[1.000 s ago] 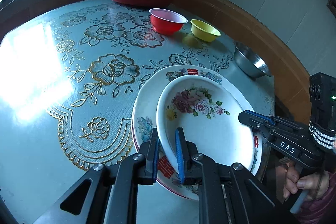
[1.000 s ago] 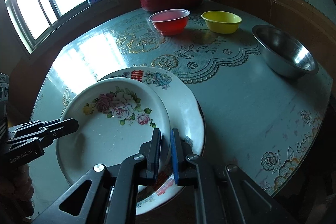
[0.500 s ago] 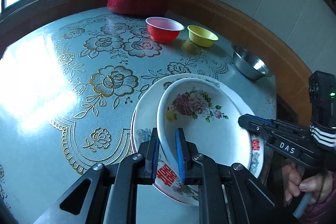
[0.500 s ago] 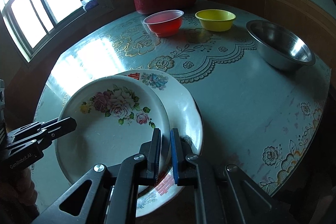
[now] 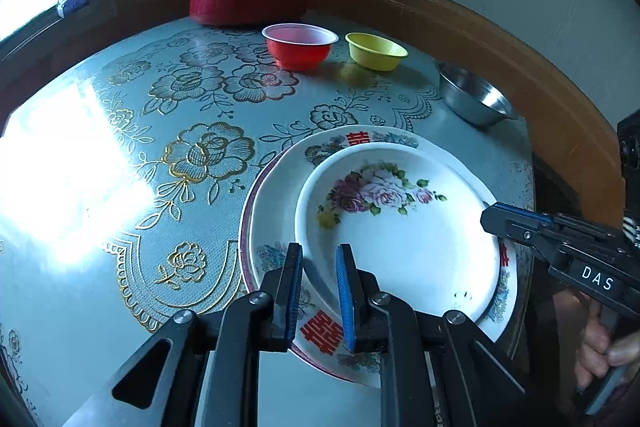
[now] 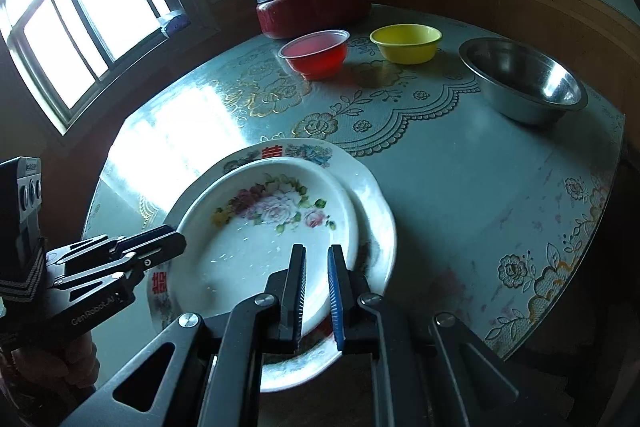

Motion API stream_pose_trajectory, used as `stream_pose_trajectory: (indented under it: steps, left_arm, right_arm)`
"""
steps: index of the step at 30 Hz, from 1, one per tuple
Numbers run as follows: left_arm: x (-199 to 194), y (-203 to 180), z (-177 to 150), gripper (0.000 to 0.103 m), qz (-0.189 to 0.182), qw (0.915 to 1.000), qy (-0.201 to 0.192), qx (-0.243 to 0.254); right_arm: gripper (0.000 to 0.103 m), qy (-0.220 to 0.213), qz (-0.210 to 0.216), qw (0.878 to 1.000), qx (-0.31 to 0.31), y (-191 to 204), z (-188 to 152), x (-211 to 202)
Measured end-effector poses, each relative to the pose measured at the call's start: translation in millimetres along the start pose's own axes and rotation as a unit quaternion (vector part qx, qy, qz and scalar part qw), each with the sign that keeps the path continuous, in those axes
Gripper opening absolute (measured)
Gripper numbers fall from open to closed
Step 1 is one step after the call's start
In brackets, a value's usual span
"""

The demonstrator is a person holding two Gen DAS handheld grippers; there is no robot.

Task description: Organize plates and bowls

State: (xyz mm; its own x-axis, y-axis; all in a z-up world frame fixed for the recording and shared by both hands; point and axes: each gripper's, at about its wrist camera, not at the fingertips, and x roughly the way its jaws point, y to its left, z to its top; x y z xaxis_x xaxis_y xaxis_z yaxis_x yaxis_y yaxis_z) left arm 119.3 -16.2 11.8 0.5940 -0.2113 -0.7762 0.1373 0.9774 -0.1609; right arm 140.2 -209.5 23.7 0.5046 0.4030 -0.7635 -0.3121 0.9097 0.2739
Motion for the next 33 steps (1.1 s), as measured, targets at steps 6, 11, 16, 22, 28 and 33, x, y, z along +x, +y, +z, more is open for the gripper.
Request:
stream_pose_trajectory:
  steps: [6, 11, 16, 22, 28, 33]
  left_arm:
    - [-8, 11, 1, 0.017, -0.004, 0.9998, -0.002, -0.020]
    - [-13, 27, -6, 0.017, 0.000, 0.9985, -0.005, -0.054]
    - [-14, 40, -21, 0.021, -0.013, 0.9954, -0.005, -0.095]
    - [-25, 57, -28, 0.026, -0.008, 0.9895, -0.029, -0.142]
    - [-22, 67, -32, 0.031, -0.011, 0.9873, -0.022, -0.157]
    - [-20, 62, -32, 0.032, -0.016, 0.9892, -0.018, -0.144]
  right_arm:
    - [0.011, 0.002, -0.008, 1.000, -0.010, 7, -7, -3]
    - [0.012, -0.006, -0.021, 1.000, 0.012, -3, -2, -2]
    - [0.015, -0.006, -0.027, 1.000, 0.001, 0, -6, 4]
    - [0.019, -0.028, -0.004, 0.995, 0.093, -25, -8, -11]
    - [0.032, -0.028, 0.015, 0.979, 0.200, -61, -18, -9]
    - [0.014, -0.016, 0.004, 0.986, 0.166, -45, -20, -1]
